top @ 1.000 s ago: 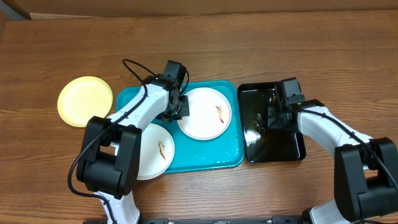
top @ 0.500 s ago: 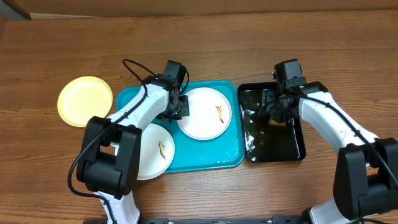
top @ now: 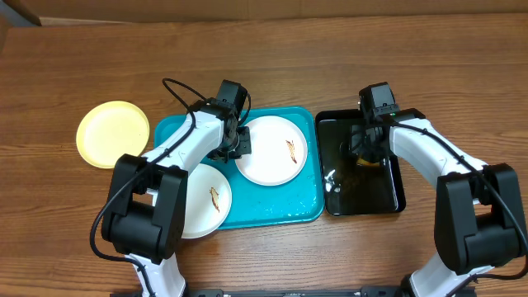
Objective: Clean dirty plates on tray and stack at the side
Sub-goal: 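Grasp the sponge in the black tray with the right gripper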
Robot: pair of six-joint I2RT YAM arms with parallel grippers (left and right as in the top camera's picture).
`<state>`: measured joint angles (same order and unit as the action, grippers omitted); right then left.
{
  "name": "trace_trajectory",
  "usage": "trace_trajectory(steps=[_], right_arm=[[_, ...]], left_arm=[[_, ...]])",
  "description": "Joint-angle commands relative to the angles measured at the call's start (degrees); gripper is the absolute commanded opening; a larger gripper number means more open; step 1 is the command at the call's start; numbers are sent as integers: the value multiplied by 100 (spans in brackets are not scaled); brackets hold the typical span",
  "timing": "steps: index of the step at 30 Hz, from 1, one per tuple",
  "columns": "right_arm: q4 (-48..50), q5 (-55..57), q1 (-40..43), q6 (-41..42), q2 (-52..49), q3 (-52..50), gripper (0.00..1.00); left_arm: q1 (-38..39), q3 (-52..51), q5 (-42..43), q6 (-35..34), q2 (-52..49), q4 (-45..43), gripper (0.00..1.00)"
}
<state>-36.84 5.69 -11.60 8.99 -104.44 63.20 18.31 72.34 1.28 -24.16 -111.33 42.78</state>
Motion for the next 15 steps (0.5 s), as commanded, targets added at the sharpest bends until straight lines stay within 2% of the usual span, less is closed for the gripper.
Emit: trace_trajectory(steps=[1, 6, 15], right_arm=[[107, -1051, 2, 13, -4, -20, 59], [190, -1128, 2, -70, -4, -17, 58], [247, -404, 9, -70, -4, 31, 59]], left_arm=[[15, -184, -184, -116, -118, 17, 4], [15, -184, -184, -116, -118, 22, 4], [15, -184, -181, -116, -118, 20, 4]])
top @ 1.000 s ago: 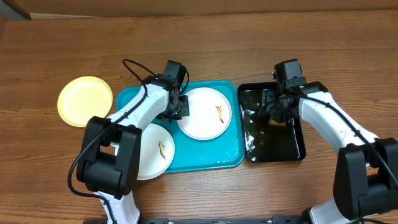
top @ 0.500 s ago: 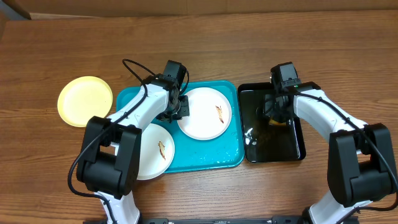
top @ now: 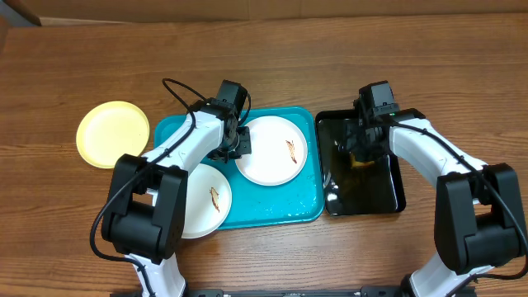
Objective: Clean dirty plates on tray and stack at the side
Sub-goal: 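Grasp the sponge in the black tray with the right gripper, then dip the sponge in the water with the right gripper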
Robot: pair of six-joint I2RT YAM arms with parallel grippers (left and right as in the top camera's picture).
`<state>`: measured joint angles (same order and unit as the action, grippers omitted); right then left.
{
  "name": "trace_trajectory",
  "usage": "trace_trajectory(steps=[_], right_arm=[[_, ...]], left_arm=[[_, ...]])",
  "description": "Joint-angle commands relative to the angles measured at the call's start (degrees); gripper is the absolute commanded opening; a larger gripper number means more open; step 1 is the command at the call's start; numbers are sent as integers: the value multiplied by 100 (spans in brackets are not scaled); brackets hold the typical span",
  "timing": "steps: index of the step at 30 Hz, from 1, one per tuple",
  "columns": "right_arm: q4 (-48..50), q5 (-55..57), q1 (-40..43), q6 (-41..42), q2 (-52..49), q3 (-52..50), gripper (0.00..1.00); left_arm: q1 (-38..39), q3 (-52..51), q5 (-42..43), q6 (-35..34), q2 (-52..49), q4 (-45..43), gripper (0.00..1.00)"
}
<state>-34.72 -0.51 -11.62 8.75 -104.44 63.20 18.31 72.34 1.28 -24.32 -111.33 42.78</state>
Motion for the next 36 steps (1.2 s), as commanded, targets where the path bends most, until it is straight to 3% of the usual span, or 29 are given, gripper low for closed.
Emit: trace_trajectory(steps=[1, 31, 34, 36], right_arm=[[35, 219, 11, -46, -4, 28, 59], [601, 389, 7, -44, -302, 13, 63], [638, 389, 4, -44, -321, 13, 54], [638, 389, 4, -44, -321, 13, 42]], left_arm=[[15, -184, -181, -101, -118, 20, 4], [15, -184, -179, -103, -118, 20, 4], [15, -184, -166, -105, -118, 7, 4], [15, -184, -164, -111, -118, 0, 4]])
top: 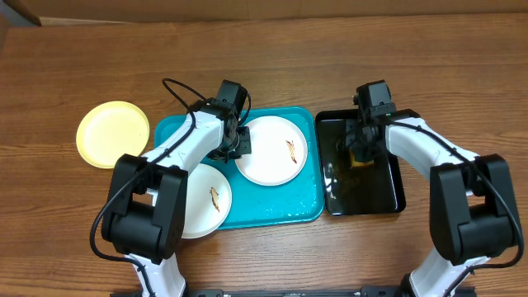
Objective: Clean dirty plates on tray and stack at the side
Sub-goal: 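Dip the sponge in the water with the right gripper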
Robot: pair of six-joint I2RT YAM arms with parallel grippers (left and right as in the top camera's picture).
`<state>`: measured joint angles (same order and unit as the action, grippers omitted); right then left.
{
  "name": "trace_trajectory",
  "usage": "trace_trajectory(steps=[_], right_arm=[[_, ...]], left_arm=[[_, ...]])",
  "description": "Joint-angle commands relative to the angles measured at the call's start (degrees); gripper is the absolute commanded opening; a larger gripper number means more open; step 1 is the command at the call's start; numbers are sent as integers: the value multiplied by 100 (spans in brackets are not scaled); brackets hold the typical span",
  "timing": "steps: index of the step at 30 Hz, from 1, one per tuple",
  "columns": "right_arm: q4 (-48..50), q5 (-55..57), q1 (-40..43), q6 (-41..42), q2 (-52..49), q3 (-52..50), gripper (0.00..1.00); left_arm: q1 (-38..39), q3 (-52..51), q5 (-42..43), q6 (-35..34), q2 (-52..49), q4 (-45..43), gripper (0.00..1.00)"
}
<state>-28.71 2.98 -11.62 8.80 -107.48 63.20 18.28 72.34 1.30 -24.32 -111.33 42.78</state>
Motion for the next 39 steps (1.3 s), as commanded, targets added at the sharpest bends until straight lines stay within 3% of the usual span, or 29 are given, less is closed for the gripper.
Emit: trace_trajectory(steps=[1, 4, 7, 10, 11, 15, 16, 19, 22, 29, 31, 33, 34, 35, 36, 39], right_arm=[[26, 39, 7, -48, -17, 13, 35], [11, 39, 7, -50, -17, 13, 25], [20, 39, 4, -50, -17, 13, 4], [-7, 37, 7, -48, 0, 57, 4], [-48, 37, 7, -48, 22, 101, 5], [-470, 35, 7, -46, 162, 391, 45], [-605, 37, 7, -33, 192, 468, 50], [-883, 37, 7, -28, 236, 540, 59], [-1224, 37, 7, -2, 221, 522, 59], [-1283, 39, 7, 15, 203, 125, 41], [-1069, 37, 4, 13, 203, -11, 18], [-970, 37, 4, 11, 203, -20, 14], [-1005, 37, 7, 11, 205, 42, 24], [-1091, 37, 7, 11, 210, 114, 41], [-1250, 37, 7, 11, 210, 232, 49], [-1641, 37, 7, 13, 210, 461, 55]], left_arm=[[17, -184, -168, -127, -118, 0, 4], [17, -186, -168, -127, -118, 4, 4], [17, -186, -168, -125, -118, 4, 4], [22, -186, -170, -125, -118, 4, 4], [22, -186, -168, -125, -118, 4, 4], [22, -186, -175, -122, -118, 4, 4], [24, -186, -175, -122, -118, 4, 4], [24, -188, -173, -122, -118, 4, 4], [24, -188, -179, -122, -118, 4, 5], [24, -188, -192, -101, -118, 4, 4], [24, -188, -190, -101, -118, 2, 4], [24, -188, -190, -101, -118, 2, 4], [24, -188, -190, -101, -118, 2, 5], [24, -188, -188, -101, -118, 0, 5], [24, -188, -188, -103, -118, 2, 5], [24, -188, -188, -101, -118, 2, 5]])
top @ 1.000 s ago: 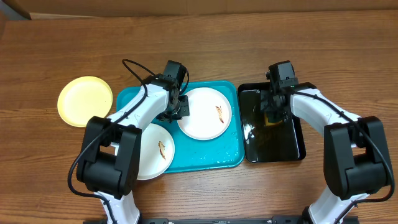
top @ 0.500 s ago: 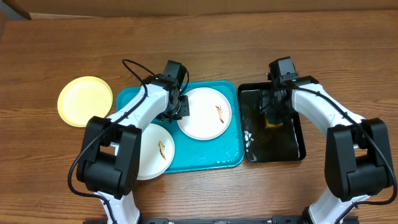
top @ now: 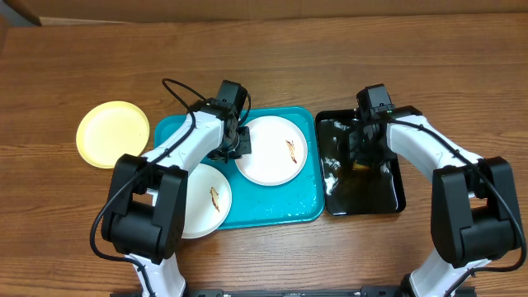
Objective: Clean dirty plates on tray and stack at the side
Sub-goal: 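Dip the sponge in the water with the right gripper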
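Two stained white plates lie on the teal tray (top: 285, 210): one at its back right (top: 276, 153), one at its front left (top: 206, 202) hanging over the tray's edge. A clean yellow plate (top: 113, 134) rests on the table to the left. My left gripper (top: 237, 147) sits at the left rim of the back white plate and looks shut on it. My right gripper (top: 361, 158) is down in the black basin (top: 396, 198), shut on a yellow sponge (top: 361, 164) that barely shows beneath it.
Water in the black basin glints to the right of the tray. Bare wooden table lies behind the tray and in front of it. A cable loops over the left arm near the tray's back left corner.
My right gripper has shifted slightly toward the front inside the basin with the sponge, and the glints on the water have changed. The left arm and the plates are where they were.
At every earlier moment my left gripper stayed at the back white plate's rim. My right gripper held the sponge in the basin, shifting a little between back and front. Both white plates keep their stains, and the yellow plate has stayed at the left.
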Robot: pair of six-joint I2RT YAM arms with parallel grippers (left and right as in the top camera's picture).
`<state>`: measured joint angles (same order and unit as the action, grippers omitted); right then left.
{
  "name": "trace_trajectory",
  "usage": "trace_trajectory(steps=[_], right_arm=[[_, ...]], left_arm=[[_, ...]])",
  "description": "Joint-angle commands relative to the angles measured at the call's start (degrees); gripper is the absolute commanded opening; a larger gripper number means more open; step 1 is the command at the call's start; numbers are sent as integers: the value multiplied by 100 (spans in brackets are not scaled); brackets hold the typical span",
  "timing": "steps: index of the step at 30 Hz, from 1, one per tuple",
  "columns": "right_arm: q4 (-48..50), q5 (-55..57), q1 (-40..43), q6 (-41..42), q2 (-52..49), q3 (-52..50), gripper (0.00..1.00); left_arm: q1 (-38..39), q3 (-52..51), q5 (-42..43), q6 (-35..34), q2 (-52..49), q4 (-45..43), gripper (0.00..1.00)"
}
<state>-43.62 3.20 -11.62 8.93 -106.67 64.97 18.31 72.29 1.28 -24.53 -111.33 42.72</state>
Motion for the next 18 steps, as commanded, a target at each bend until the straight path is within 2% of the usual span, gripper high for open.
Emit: trace_trajectory(steps=[1, 3, 6, 7, 8, 9, 12, 18], right_arm=[[-219, 15, 7, 0, 129, 293, 57], [-387, 15, 7, 2, 118, 282, 58], [-376, 15, 4, 24, 118, 87, 49], [-184, 15, 4, 22, 118, -52, 37], [4, 15, 4, 22, 116, -144, 14], [61, 13, 4, 24, 116, -149, 4], [-157, -37, 4, 22, 179, 177, 4], [-1561, -350, 4, 24, 426, 1300, 4]], left_arm=[[22, -181, -186, -79, -118, 11, 5], [22, -181, -186, -79, -118, 13, 5], [22, -184, -186, -79, -118, 11, 5], [22, -184, -186, -79, -118, 11, 5], [22, -181, -188, -79, -118, 7, 6], [22, -181, -188, -81, -118, 4, 5], [22, -181, -188, -81, -118, 7, 5], [22, -184, -188, -79, -118, 9, 4]])
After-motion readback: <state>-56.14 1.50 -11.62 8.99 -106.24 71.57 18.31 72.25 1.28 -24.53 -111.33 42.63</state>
